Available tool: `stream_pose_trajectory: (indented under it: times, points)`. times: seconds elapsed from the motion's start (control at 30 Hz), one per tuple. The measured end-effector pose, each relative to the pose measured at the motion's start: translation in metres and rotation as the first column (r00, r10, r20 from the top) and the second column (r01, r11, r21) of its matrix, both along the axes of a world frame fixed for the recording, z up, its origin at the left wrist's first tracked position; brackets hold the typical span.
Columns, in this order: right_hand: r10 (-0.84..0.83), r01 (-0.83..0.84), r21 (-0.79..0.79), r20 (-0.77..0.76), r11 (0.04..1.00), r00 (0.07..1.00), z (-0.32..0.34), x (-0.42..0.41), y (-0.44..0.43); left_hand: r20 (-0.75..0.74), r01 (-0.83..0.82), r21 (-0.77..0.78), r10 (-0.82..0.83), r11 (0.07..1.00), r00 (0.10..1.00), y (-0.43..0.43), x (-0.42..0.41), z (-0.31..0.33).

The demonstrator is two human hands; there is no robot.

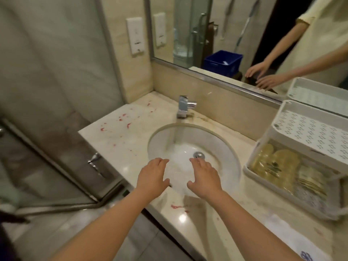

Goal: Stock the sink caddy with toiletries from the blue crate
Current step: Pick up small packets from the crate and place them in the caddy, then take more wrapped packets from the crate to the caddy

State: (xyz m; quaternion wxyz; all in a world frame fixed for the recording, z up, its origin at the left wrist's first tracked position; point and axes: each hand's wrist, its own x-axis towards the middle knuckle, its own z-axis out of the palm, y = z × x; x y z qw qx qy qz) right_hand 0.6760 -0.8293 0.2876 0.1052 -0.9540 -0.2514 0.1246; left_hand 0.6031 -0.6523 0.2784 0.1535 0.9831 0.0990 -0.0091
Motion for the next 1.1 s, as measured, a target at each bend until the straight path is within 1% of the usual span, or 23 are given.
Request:
stream_pose_trajectory:
  times: [0.3, 0.43, 0.63, 0.93, 1.1]
  points:
    - [0.275, -0.275, -0.014, 0.016, 0.961, 0.961, 0.007, -0.05, 0.109, 0.003, -0.243, 0.018, 0.243, 0.97, 0.97, 0.086, -0.092, 0.007]
    - [0.363, -0.362, -0.02, 0.018, 0.932, 0.932, 0.012, -0.092, 0.157, 0.016, -0.328, 0.013, 0.328, 0.945, 0.945, 0.122, -0.149, 0.011]
    - [0.471, -0.471, -0.011, 0.031, 0.882, 0.882, 0.011, -0.173, 0.222, -0.006, -0.44, 0.015, 0.44, 0.898, 0.898, 0.171, -0.241, 0.008]
    - [0.631, -0.631, 0.006, 0.011, 0.776, 0.776, 0.001, -0.287, 0.31, 0.002, -0.586, -0.01, 0.587, 0.81, 0.81, 0.234, -0.375, -0.001]
    - [0.716, -0.716, -0.021, 0.009, 0.698, 0.698, -0.001, -0.334, 0.357, -0.006, -0.678, -0.052, 0.678, 0.734, 0.735, 0.263, -0.436, -0.002]
